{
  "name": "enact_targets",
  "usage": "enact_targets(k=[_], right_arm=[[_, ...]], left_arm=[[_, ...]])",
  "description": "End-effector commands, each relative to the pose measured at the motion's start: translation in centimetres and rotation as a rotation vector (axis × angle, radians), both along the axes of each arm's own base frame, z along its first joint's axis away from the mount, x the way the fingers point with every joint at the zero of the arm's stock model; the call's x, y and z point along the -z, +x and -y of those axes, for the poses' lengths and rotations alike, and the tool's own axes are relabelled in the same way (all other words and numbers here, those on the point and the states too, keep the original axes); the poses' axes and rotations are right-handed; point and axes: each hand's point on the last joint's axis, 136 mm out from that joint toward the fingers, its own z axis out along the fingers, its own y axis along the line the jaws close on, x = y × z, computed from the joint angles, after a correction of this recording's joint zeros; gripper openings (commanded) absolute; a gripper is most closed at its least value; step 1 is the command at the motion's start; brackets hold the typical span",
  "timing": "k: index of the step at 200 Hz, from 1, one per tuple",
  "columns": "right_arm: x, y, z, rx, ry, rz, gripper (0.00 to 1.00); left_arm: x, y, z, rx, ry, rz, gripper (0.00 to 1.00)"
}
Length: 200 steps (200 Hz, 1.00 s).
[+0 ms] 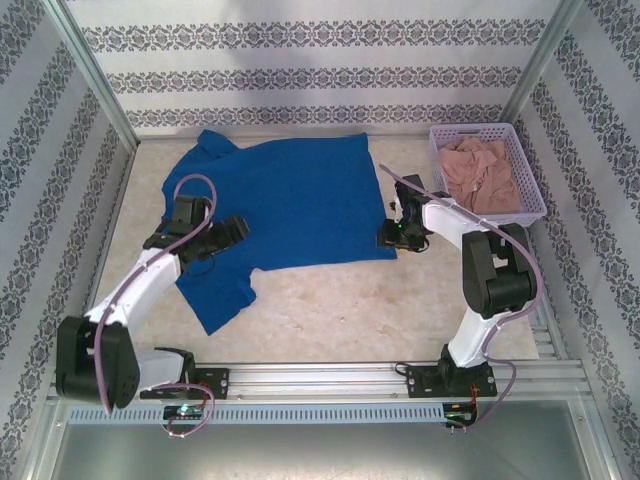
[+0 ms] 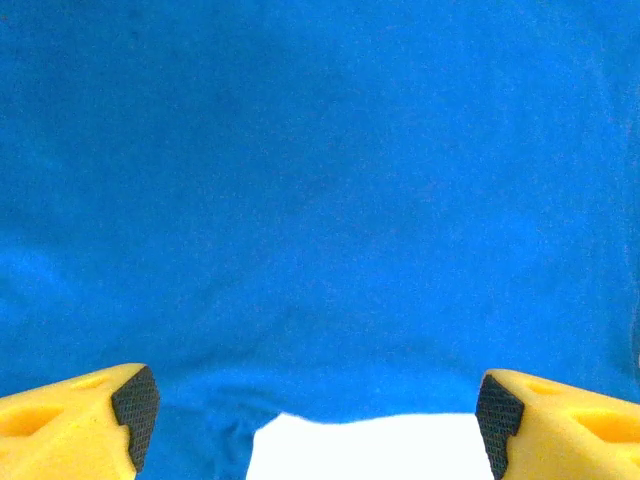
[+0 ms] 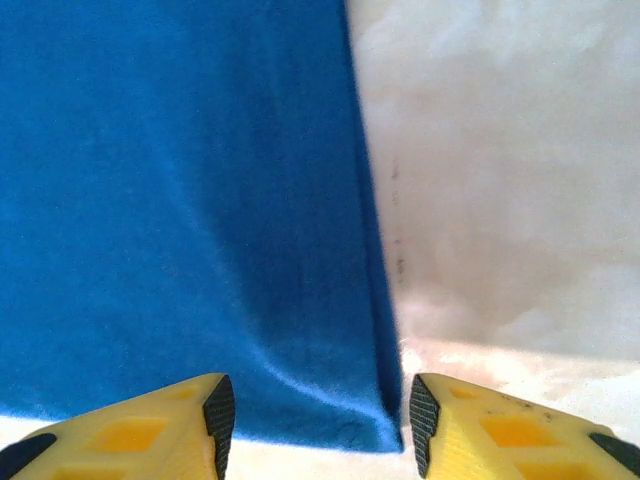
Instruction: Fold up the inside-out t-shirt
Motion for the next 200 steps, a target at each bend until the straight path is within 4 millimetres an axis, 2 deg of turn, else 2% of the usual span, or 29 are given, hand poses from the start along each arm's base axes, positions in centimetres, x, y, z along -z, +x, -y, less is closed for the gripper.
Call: enact_targets(k=[1,34,53,76,109,138,167,200], right_arm=[[1.0,-0.2,0.2,0.030,0.022,-0.026,0.51],[1.6,-0.4,0.1,0.033,0.026,-0.043,0.46],[1.7,-1.4,0.3,0.027,0.005,-0.064,0.45],[1.9,-2.2,0.8,0.024,-0.018,-0.083,0.44],[2.1,-2.4,0.8,0.002,-0.023,-0.109,0.36],[2.0,-1.5,0.7,0.008,-0.012,-0.097,0.24],[1.9,-1.3,0.8,0.013,0.014,-0.097,0.07],[1.4,-3.0,3.4,0.095,-0.014,-0.094,0.00]], left_arm=[[1.9,-3.3,-0.8,0.012,0.090,-0.072,0.84],[1.7,-4.5,-1.1,-0.003,0.089,-0.063,0.84],[1.1,-4.8,-1.1,-0.003,0.092,-0.071,0.84],[-0.8,-4.8,-1.5,-0.022,0.109,-0.025,0.84],[-3.5,-4.6,-3.2,-0.046,0.209,0.017,0.85],[-5.3,-4.6,-4.3,-0.062,0.274,0.051,0.85],[-5.0,-4.8,-4.2,-0.046,0.280,0.032,0.84],[-4.7,-5.4,-3.7,-0.018,0.260,-0.005,0.83]])
